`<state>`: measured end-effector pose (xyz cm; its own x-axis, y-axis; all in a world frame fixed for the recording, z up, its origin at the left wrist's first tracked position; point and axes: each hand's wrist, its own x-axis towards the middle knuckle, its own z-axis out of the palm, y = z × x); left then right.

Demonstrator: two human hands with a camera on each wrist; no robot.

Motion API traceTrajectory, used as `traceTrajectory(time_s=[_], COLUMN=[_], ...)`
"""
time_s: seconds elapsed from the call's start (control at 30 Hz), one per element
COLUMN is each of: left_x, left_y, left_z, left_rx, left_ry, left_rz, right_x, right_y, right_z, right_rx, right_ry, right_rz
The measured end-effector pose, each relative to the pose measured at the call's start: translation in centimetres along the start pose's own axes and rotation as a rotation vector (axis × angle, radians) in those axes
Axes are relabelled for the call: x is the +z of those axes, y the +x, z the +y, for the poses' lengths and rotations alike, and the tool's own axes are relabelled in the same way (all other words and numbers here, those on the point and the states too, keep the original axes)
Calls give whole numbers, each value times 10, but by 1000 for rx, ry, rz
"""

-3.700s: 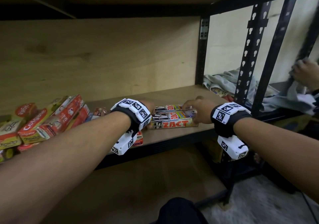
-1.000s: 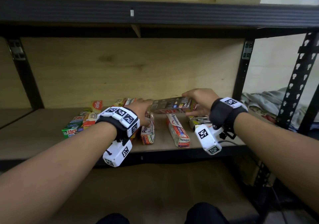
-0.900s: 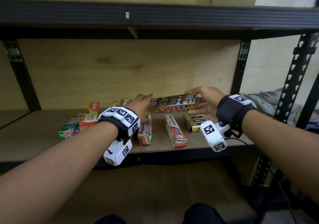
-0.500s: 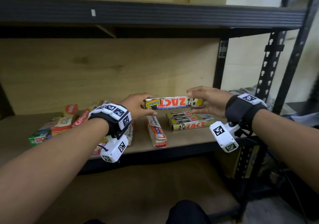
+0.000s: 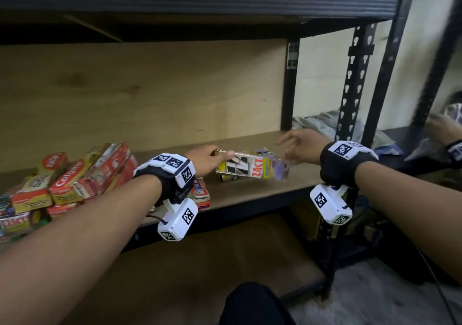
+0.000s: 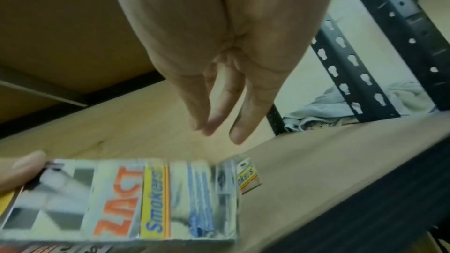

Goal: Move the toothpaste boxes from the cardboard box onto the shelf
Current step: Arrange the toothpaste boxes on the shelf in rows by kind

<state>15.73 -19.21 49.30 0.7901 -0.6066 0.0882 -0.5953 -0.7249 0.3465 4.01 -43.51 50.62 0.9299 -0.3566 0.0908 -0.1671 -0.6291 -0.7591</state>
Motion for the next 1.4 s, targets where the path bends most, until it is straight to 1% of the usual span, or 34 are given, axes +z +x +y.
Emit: traceTrajectory(time_s=[0.07,0.1,0.13,0.2,0.27,0.3,0.4,0.47,0.53,0.6,0.7,0.83,0.87,1.0,1.03,1.1,1.2,1.33,1.4], left_x=[7,10,11,13,13,14,16,19,24,28,29,34,36,38,37,34,29,22,23], left_y=[7,10,13,17,18,18,18,18,17,16,15,19,21,26,27,28,34,40,43], left_z=[0,-1,-2,-4,-4,-4,-3,-6,-10,-10,0,17,18,18,18,22,25,24,22], left_rx=[-64,-96,-120,-142,-127,-116,-104,-110,-111,-83,-45,24,32,63,75,76,42,-6,-7], left_ry=[-35,-63,-91,-124,-128,-129,-101,-101,-97,-1,120,325,347,353,373,405,368,330,334], left_rz=[-12,-12,-14,-26,-34,-39,-65,-132,-168,-168,-119,-123,-122,-71,-79,-139,-215,-222,-231], right_x=[-1,0,1,6,16,21,34,37,35,30,23,23,24,28,29,29,28,28,30], right_y=[1,1,0,-2,-3,-2,4,9,12,14,15,16,17,23,25,28,34,39,42], right_z=[8,12,14,18,20,23,30,32,31,30,29,30,30,30,30,28,23,13,11], right_rx=[19,28,23,-24,-86,-105,-122,-143,-154,-146,-134,-103,-95,-103,-111,-131,-146,-166,-164], right_ry=[38,16,-48,-266,-489,-534,-515,-556,-629,-711,-820,-867,-867,-838,-826,-823,-895,-989,-1025], right_rz=[-14,-42,-74,-133,-129,-115,-79,-30,-3,-12,-53,-96,-98,-82,-80,-89,-127,-176,-203])
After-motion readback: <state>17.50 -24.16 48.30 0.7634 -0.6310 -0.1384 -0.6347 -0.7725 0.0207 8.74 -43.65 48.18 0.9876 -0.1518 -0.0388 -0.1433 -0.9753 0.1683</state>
